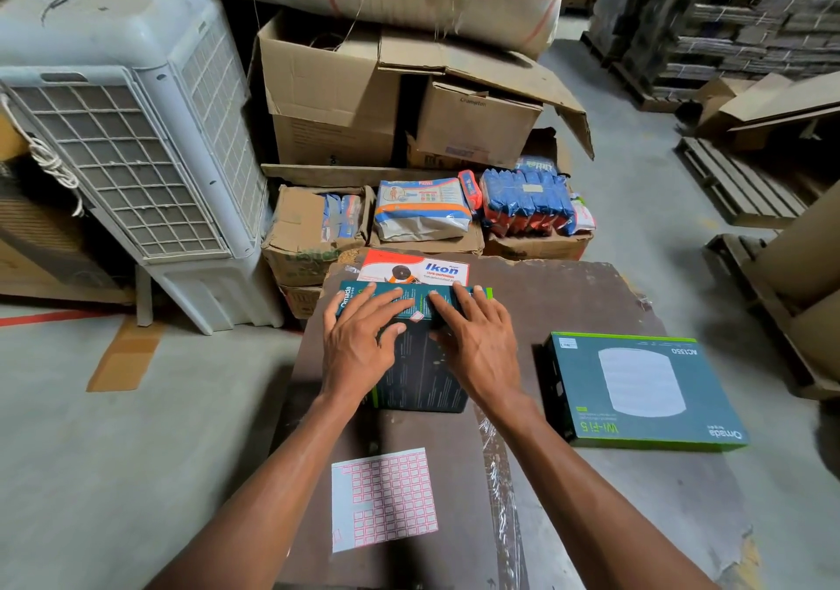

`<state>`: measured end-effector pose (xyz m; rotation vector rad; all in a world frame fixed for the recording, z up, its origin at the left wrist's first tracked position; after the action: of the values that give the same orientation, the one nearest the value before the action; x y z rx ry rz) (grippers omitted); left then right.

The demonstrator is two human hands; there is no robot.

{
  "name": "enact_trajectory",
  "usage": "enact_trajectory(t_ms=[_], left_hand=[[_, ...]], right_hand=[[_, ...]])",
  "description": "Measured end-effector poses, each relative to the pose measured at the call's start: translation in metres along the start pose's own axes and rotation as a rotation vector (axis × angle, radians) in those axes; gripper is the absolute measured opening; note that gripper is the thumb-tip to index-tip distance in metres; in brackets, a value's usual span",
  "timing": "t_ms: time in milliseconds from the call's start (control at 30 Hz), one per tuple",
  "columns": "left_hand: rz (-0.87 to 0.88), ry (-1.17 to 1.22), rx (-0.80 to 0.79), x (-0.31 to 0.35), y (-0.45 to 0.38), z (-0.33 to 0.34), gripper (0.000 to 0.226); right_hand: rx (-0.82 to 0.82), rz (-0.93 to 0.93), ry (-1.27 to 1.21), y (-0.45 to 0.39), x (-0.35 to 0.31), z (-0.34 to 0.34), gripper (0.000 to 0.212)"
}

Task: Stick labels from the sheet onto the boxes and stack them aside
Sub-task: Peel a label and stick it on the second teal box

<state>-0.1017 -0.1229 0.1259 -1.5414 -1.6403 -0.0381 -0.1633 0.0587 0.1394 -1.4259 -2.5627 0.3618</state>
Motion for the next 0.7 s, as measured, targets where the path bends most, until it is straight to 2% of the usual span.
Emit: enact_trajectory(t_ms=[133,367,700], left_hand=[[-0.015,-0.002,-0.009,0.0002,-0.0029,0.0004,0.040],[-0.045,0.012,0.069,0.0045,-0.0011,0.0049,0.033],[-0.017,-0.015,0.042,0.0029,-0.0006,0.0050,0.034]], right_hand=[[-0.005,-0.011,0.016,-0.0010,0.0014,-0.0001,0.063],[-0.021,-0.008,0.053,0.0041,-0.0017,0.0007,0.063],[-0.021,0.016,0.022,0.0039,-0.0025,-0.0001,0.063]])
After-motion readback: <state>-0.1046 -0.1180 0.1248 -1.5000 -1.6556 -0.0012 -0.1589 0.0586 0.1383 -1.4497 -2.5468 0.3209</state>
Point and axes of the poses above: each hand's wrist, its own y-axis away from the middle knuckle, its own z-axis out of the palm, x = y × z, the point moved 2 cm from there along -y, towards the middle knuckle, and after that the axes turned 12 degrees about y, right-handed, at the moved point
